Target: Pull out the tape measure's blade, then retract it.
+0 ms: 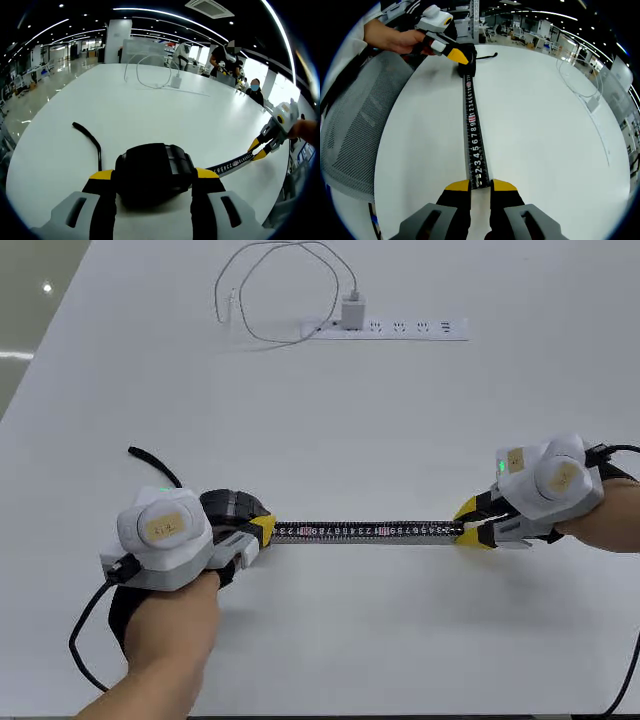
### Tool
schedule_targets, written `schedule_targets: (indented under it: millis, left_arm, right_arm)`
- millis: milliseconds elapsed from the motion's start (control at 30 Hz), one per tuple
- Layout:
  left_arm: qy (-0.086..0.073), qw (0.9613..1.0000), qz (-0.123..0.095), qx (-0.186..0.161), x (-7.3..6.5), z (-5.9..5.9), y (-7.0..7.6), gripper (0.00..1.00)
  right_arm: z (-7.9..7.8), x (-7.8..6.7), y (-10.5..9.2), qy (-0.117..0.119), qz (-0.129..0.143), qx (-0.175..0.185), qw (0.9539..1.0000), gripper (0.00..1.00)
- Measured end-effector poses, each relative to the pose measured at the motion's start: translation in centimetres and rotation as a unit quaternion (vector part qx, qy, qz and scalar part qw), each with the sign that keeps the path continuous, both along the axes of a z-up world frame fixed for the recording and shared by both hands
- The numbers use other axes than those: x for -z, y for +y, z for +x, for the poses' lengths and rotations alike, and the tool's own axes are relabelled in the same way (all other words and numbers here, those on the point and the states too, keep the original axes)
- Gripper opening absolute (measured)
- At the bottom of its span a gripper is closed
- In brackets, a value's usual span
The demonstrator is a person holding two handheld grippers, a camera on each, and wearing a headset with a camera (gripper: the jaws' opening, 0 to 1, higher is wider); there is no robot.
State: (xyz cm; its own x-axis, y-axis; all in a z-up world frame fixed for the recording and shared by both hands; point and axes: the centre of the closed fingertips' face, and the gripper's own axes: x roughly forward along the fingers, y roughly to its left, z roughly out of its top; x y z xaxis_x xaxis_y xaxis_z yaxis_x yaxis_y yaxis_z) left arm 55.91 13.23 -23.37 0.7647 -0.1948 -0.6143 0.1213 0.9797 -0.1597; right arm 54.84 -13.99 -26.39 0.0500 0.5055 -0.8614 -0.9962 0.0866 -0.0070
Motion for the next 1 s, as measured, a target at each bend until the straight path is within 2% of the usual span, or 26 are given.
schedule_targets:
  millis: [467, 1000]
  left_arm:
    - [-0.001, 0.9999, -0.015, 0.003, 0.0, 0.0, 0.1, 0.56]
    - [-0.002, 0.9998, -0.02, 0.006, 0.2, 0.1, 0.2, 0.56]
  right_arm:
    - [0.2, -0.1, 1.6, 0.001, 0.011, -0.006, 0.9999, 0.1]
    - [0.1, -0.4, 3.0, 0.002, 0.023, -0.008, 0.9997, 0.1]
